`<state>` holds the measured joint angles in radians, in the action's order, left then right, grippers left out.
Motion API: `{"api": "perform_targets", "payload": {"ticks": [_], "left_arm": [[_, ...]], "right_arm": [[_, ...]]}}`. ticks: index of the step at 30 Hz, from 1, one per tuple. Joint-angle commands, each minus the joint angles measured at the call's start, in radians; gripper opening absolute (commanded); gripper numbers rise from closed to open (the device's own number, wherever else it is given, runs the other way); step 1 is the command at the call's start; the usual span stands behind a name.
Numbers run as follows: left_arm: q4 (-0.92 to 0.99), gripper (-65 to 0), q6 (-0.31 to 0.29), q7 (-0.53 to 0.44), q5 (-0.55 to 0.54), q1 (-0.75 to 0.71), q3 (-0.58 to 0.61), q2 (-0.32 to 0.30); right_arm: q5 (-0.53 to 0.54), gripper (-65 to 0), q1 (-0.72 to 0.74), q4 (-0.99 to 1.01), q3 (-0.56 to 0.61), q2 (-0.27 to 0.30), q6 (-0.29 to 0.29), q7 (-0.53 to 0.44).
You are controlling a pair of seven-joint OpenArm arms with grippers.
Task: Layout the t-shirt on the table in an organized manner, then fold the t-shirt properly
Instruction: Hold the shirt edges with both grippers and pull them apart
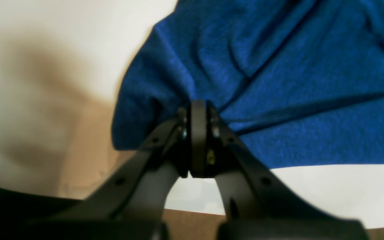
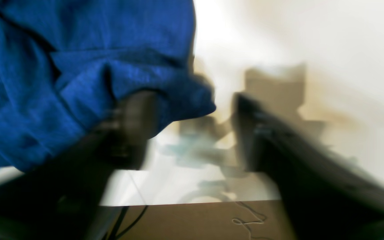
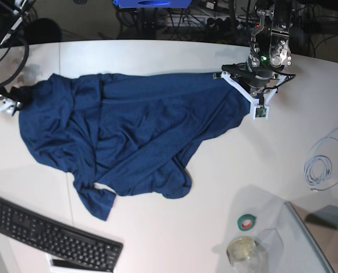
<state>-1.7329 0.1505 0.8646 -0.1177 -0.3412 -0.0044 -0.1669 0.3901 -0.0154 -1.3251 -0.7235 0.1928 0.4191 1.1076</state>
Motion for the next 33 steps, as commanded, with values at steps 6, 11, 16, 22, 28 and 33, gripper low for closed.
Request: {"api": "perform_targets", "payload": {"ticks": [6, 11, 16, 22, 28, 33], "left_arm": [[-0.017, -65.0, 0.002, -0.014, 0.005, 0.004, -0.013, -0.006], [-0.017, -65.0, 0.002, -0.014, 0.005, 0.001, -0.01, -0.006], [-0.017, -65.0, 0.002, -0.014, 0.005, 0.004, -0.007, -0.006], [-0.017, -65.0, 0.002, -0.014, 0.005, -0.003, -0.016, -0.007], [-0.017, -65.0, 0.002, -0.014, 0.005, -0.005, -0.016, -0.007], [-0.02, -65.0, 0.002, -0.014, 0.005, 0.0, -0.013, -0.007]], "right_arm": [[0.191, -10.8, -0.116, -0.204, -0.186, -0.108, 0.007, -0.042], [0.263, -10.8, -0.205, -0.271, -0.121, -0.177, 0.007, 0.004], [0.261, -10.8, -0.206, -0.25, -0.021, -0.218, 0.005, -0.053], [0.257, -10.8, -0.196, -0.255, 0.012, -0.209, -0.001, -0.134], [0.255, -10.8, -0.18, -0.251, 0.012, -0.192, -0.001, -0.14], [0.255, -11.0, -0.139, -0.178, 0.012, -0.181, -0.001, -0.142]]}}
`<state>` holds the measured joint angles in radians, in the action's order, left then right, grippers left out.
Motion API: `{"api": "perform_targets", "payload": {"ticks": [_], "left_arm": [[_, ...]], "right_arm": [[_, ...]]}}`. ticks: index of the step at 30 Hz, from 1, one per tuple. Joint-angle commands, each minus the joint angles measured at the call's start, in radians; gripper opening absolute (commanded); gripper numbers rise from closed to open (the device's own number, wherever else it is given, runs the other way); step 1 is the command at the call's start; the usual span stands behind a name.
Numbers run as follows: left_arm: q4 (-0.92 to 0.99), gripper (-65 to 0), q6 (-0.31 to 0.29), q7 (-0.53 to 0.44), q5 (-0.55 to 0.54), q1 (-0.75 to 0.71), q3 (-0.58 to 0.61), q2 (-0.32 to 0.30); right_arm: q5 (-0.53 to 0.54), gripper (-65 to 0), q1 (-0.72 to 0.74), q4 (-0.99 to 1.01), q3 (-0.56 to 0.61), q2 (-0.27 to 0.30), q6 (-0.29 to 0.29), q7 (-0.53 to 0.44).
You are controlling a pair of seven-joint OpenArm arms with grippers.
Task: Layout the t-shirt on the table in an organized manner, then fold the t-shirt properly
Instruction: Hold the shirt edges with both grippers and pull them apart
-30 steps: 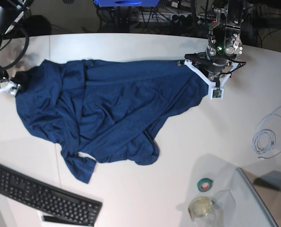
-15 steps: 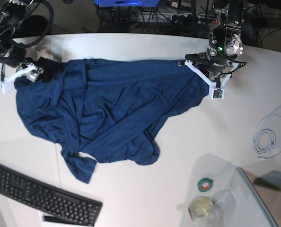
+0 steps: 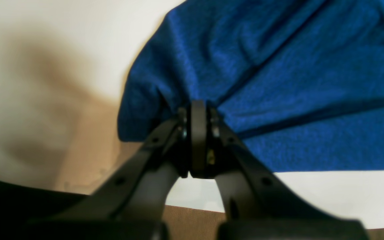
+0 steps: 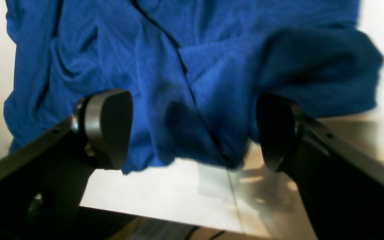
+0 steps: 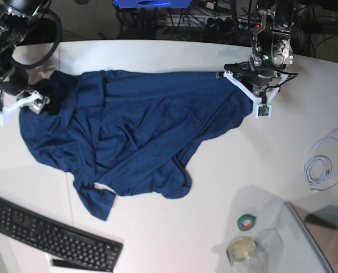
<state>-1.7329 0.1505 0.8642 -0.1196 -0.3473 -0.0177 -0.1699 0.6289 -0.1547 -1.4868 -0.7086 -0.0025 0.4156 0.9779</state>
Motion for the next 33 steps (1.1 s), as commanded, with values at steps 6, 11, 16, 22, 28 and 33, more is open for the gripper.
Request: {"api": "perform_targets", "payload": {"ticks": [6, 11, 16, 22, 28, 33], "left_arm": [[-0.019, -65.0, 0.002, -0.013, 0.007, 0.004, -0.003, -0.004], [-0.019, -65.0, 0.002, -0.013, 0.007, 0.004, -0.003, -0.004], [-0.02, -65.0, 0.002, -0.013, 0.007, 0.001, -0.005, -0.004], [-0.032, -65.0, 0.002, -0.007, 0.007, -0.002, -0.005, -0.006], [-0.124, -65.0, 0.002, -0.007, 0.007, -0.066, -0.006, -0.007], [-0.132, -35.5, 0.002, -0.007, 0.005, -0.089, -0.006, -0.007]], "right_arm": [[0.016, -22.2, 0.008, 0.019, 0.013, 0.023, 0.002, -0.014], [0.016, -30.6, 0.02, 0.064, 0.062, 0.025, 0.002, -0.04], [0.016, -60.6, 0.022, 0.096, 0.054, 0.025, 0.002, -0.05], [0.021, -65.0, -0.004, 0.042, 0.051, 0.025, 0.002, -0.007], [0.022, -64.5, -0.085, -0.108, 0.057, 0.025, 0.002, 0.039], [0.022, -64.5, -0.108, -0.116, 0.059, 0.025, 0.004, 0.039]]}}
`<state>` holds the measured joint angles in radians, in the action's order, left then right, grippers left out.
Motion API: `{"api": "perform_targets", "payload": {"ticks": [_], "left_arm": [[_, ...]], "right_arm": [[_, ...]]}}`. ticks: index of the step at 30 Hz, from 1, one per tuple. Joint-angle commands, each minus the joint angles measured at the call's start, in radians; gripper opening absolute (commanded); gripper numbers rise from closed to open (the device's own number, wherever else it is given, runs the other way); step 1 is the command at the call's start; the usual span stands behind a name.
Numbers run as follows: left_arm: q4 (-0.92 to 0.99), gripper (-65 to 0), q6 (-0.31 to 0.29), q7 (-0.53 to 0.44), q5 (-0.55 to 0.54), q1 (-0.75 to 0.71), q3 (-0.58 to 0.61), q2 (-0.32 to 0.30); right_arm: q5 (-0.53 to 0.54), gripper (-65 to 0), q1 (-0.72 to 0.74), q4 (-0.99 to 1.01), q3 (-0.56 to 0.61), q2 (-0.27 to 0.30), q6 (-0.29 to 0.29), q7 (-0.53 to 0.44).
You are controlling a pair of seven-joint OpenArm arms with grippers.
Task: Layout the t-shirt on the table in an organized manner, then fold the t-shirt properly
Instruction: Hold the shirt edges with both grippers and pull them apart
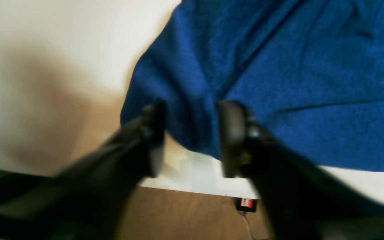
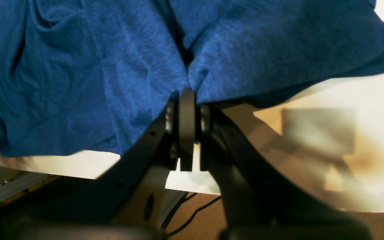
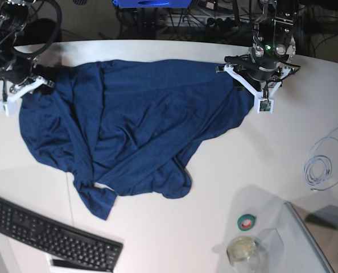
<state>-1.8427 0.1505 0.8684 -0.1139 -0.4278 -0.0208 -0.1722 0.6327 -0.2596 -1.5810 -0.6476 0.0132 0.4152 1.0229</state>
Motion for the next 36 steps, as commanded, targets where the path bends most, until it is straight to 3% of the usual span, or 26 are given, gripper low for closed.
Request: {"api": "perform_targets", "payload": {"ticks": [1, 4, 8, 10, 13, 16, 26, 32, 36], "left_arm": [[-0.033, -31.1, 0.002, -0.011, 0.0, -0.021, -0.005, -0.005], [-0.088, -22.4, 0.002, -0.011, -0.007, -0.075, -0.054, -0.002], [-0.062, -19.9, -0.016, -0.021, -0.059, -0.108, -0.204, 0.041], [-0.035, -19.9, -0.094, -0.028, -0.152, -0.107, -0.281, 0.056], [0.019, -20.6, -0.226, -0.139, -0.31, -0.108, -0.364, 0.064], [0.116, -20.7, -0.256, -0.223, -0.344, -0.087, -0.373, 0.066], [0.288, -19.9, -0.268, -0.301, -0.349, -0.016, -0.373, 0.104], [0.242, -20.2, -0.406, -0.305, -0.349, -0.013, -0.38, 0.132], [0.154, -20.7, -0.406, -0.305, -0.349, -0.053, -0.38, 0.136]], "right_arm": [[0.019, -64.5, -0.007, -0.023, -0.002, 0.009, 0.004, -0.006], [0.019, -64.5, -0.017, -0.023, -0.002, 0.009, 0.006, -0.006], [0.019, -64.7, -0.022, -0.023, -0.002, 0.009, 0.007, -0.006], [0.019, -64.7, -0.022, -0.023, -0.001, 0.009, 0.007, -0.006], [0.019, -64.7, -0.022, -0.023, 0.001, 0.009, 0.009, -0.006], [0.019, -64.7, -0.02, -0.023, 0.001, 0.009, 0.009, -0.006], [0.019, -64.8, -0.02, -0.023, 0.001, 0.009, 0.009, -0.011], [0.019, -64.8, -0.02, -0.023, 0.001, 0.009, 0.009, -0.011], [0.017, -64.8, -0.02, -0.023, 0.001, 0.023, 0.009, -0.013]]}}
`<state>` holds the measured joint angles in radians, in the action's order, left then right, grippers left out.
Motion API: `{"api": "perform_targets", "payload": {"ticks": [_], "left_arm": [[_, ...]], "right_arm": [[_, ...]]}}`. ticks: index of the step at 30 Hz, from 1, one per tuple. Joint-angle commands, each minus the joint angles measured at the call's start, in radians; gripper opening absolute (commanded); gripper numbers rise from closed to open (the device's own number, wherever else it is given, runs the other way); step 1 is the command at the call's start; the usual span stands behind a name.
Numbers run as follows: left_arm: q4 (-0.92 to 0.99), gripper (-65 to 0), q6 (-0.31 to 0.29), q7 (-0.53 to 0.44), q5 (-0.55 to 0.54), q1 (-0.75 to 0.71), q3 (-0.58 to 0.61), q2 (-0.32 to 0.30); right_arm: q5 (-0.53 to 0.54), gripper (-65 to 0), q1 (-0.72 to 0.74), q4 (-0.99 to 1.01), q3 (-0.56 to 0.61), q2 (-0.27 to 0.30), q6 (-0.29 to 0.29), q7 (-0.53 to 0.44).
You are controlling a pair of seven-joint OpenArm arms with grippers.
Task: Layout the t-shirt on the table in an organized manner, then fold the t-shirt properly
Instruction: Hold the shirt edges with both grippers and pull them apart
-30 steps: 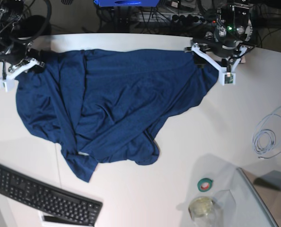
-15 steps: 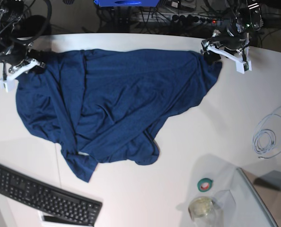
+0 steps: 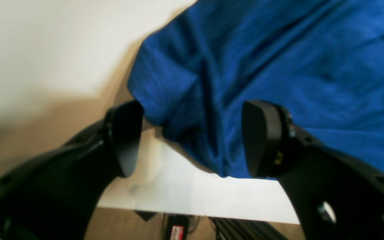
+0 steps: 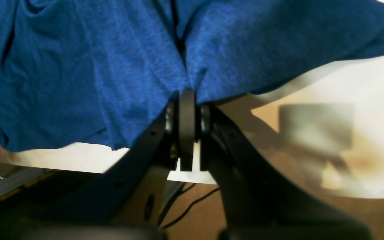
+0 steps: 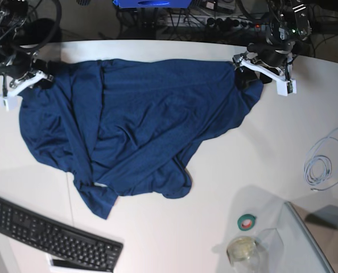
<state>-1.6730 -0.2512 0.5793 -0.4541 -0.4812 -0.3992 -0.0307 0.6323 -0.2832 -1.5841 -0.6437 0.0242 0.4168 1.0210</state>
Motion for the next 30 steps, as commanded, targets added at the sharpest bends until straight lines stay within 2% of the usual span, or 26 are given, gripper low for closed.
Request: {"api": "perform_targets", "payload": {"ticks": [1, 3, 5, 6, 8, 20, 21, 23, 28, 30], "left_arm": [[-0.026, -20.9, -0.004, -0.015, -0.008, -0.001, -0.002, -0.005], [-0.034, -21.7, -0.004, -0.015, -0.004, -0.001, -0.004, -0.01], [-0.034, -30.3, -0.004, -0.015, 0.001, 0.0, -0.002, -0.013], [-0.034, -39.3, -0.004, -0.015, 0.001, 0.0, -0.004, -0.013], [-0.032, -65.0, -0.004, -0.015, 0.001, 0.0, -0.005, -0.013], [0.015, -65.0, -0.006, -0.015, -0.007, 0.009, -0.008, -0.015], [0.014, -60.9, -0.006, -0.015, -0.008, 0.009, -0.008, -0.015], [0.017, -44.9, -0.006, -0.015, -0.008, 0.005, -0.008, -0.015], [0.02, -10.7, -0.006, -0.015, -0.008, 0.009, 0.0, -0.015], [0.038, -1.6, -0.006, -0.015, -0.008, 0.014, 0.0, -0.015]], "right_arm": [[0.018, -64.8, 0.003, -0.02, -0.003, 0.012, 0.007, -0.011], [0.018, -64.8, 0.005, -0.02, -0.003, 0.012, 0.007, -0.012], [0.018, -64.8, 0.005, -0.02, -0.003, 0.012, 0.007, -0.012], [0.018, -64.8, 0.006, -0.02, -0.003, 0.012, 0.007, -0.012], [0.018, -64.8, 0.006, -0.02, -0.003, 0.012, 0.007, -0.012], [0.018, -64.8, 0.006, -0.02, -0.003, 0.012, 0.007, -0.009], [0.018, -64.8, 0.006, -0.02, -0.003, 0.012, 0.007, -0.008], [0.018, -64.8, 0.006, -0.02, -0.003, 0.012, 0.007, -0.008], [0.018, -64.8, 0.005, -0.02, -0.003, 0.012, 0.007, -0.009], [0.018, -64.8, 0.005, -0.02, -0.003, 0.012, 0.007, -0.009]]}}
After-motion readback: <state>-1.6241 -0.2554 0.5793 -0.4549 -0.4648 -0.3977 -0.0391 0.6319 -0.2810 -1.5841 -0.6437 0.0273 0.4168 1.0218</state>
